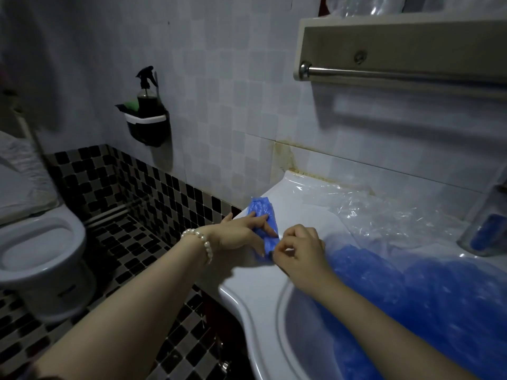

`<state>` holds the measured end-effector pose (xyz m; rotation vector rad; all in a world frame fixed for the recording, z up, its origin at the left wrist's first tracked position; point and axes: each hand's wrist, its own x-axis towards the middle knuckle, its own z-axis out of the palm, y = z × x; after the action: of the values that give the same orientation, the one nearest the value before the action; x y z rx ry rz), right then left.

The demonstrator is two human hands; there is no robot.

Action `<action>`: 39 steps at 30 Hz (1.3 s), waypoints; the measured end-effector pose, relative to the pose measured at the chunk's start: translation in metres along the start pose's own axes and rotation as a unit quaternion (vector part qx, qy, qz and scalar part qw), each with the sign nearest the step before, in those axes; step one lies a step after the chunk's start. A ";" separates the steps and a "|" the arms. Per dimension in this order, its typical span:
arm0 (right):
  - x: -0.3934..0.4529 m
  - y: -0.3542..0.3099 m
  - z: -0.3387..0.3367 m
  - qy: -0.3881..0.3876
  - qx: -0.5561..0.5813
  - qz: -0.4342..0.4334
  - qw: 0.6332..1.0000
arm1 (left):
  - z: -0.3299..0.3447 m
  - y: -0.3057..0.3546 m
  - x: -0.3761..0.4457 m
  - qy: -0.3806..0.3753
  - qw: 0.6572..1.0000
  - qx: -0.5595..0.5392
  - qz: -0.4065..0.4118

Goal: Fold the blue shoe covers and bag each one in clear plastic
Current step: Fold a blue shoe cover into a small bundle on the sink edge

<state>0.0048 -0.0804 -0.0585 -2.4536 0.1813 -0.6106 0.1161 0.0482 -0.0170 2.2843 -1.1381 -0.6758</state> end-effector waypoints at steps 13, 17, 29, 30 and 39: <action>-0.004 0.009 -0.021 -0.060 0.264 0.043 0.962 | 0.001 -0.007 0.002 0.016 0.998 0.062 0.014; 0.001 0.013 -0.018 -0.043 0.108 0.017 0.993 | 0.000 -0.008 0.003 0.013 0.997 0.068 0.017; 0.013 -0.012 -0.007 -0.084 -0.107 0.060 0.989 | 0.003 -0.008 0.004 0.028 0.999 0.039 0.013; 0.010 -0.010 -0.005 -0.056 -0.060 0.047 0.996 | 0.003 -0.007 0.004 0.028 0.999 0.041 0.014; 0.008 0.011 -0.001 0.005 0.076 -0.021 0.997 | 0.000 -0.010 0.007 0.004 0.999 0.042 0.023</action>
<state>0.0114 -0.0918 -0.0618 -2.3139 0.0845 -0.6311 0.1252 0.0477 -0.0248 2.3201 -1.2333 -0.6115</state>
